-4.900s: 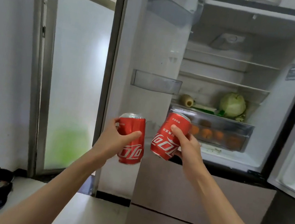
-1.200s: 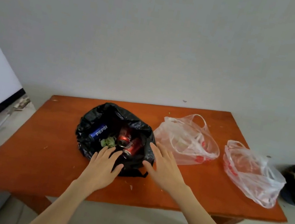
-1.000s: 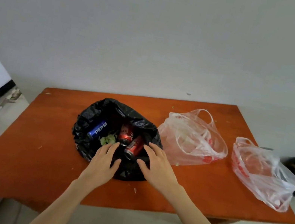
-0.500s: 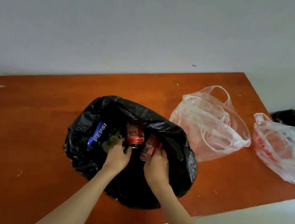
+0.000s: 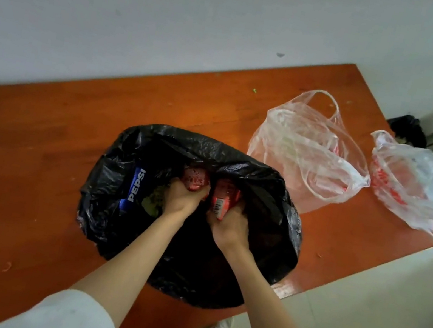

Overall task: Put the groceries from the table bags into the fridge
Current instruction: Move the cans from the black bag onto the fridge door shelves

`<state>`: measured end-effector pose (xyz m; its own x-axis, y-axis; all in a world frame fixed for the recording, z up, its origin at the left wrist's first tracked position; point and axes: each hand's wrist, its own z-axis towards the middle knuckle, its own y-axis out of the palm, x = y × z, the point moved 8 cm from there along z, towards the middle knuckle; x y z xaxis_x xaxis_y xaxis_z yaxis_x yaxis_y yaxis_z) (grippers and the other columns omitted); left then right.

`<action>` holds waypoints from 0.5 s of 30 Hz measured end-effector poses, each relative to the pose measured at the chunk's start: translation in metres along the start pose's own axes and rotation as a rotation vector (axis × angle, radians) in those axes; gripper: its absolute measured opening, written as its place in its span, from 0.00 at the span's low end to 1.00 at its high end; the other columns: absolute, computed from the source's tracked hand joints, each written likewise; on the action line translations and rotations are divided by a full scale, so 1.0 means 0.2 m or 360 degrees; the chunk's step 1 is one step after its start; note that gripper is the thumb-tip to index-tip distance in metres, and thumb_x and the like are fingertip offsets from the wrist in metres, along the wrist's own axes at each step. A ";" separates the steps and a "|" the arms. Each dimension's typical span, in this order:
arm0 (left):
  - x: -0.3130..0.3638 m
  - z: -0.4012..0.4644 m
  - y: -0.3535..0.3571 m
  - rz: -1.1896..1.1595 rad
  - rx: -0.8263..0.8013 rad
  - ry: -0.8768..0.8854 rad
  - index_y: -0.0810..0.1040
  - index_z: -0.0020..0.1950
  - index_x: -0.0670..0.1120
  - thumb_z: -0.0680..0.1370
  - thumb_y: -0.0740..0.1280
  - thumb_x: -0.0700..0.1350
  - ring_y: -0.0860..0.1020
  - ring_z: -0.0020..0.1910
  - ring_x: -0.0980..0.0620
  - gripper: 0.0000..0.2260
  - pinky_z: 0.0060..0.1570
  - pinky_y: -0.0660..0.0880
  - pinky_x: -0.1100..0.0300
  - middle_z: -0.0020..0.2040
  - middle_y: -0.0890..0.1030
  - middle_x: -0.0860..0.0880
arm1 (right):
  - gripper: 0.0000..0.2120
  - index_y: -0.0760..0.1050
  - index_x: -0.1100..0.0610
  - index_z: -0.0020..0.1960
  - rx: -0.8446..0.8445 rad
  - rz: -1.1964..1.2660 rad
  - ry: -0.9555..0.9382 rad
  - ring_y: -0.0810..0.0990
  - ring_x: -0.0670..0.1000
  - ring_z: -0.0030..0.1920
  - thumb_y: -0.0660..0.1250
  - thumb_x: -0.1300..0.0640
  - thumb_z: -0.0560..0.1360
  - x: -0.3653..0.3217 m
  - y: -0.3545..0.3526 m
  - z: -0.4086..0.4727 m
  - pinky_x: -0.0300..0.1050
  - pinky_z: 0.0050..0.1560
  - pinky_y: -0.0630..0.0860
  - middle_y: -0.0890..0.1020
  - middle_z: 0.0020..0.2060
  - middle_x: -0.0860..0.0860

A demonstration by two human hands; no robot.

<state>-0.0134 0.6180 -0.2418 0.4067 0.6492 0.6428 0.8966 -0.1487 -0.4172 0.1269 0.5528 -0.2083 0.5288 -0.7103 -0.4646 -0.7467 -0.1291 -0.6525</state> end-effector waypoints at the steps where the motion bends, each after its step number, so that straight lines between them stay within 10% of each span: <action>1: 0.00 0.00 -0.02 0.0037 0.0002 0.0011 0.74 0.58 0.41 0.63 0.74 0.59 0.78 0.54 0.42 0.31 0.55 0.75 0.50 0.54 0.79 0.42 | 0.37 0.51 0.62 0.73 0.0000 -0.0006 0.0004 0.71 0.64 0.64 0.67 0.53 0.74 0.00 -0.01 0.00 0.50 0.61 0.69 0.70 0.65 0.64; 6: 0.04 -0.09 -0.14 0.0226 0.0066 0.0097 0.69 0.63 0.46 0.62 0.72 0.61 0.74 0.54 0.40 0.35 0.58 0.72 0.45 0.59 0.70 0.42 | 0.36 0.54 0.61 0.73 0.0023 -0.0079 -0.0012 0.65 0.65 0.66 0.68 0.55 0.71 -0.01 -0.04 -0.05 0.53 0.66 0.67 0.67 0.65 0.64; 15: 0.08 -0.32 -0.30 0.0486 0.0152 0.0500 0.66 0.69 0.45 0.68 0.73 0.45 0.64 0.65 0.39 0.31 0.60 0.68 0.49 0.66 0.64 0.39 | 0.18 0.67 0.56 0.60 0.0055 0.0353 -0.0099 0.80 0.56 0.44 0.67 0.59 0.71 -0.01 -0.09 -0.24 0.48 0.43 0.76 0.79 0.46 0.53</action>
<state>-0.0490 0.5895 -0.1642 0.6970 0.3257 0.6389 0.7130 -0.2190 -0.6661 0.1201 0.5224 -0.1666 0.3779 -0.6746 -0.6342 -0.8336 0.0502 -0.5501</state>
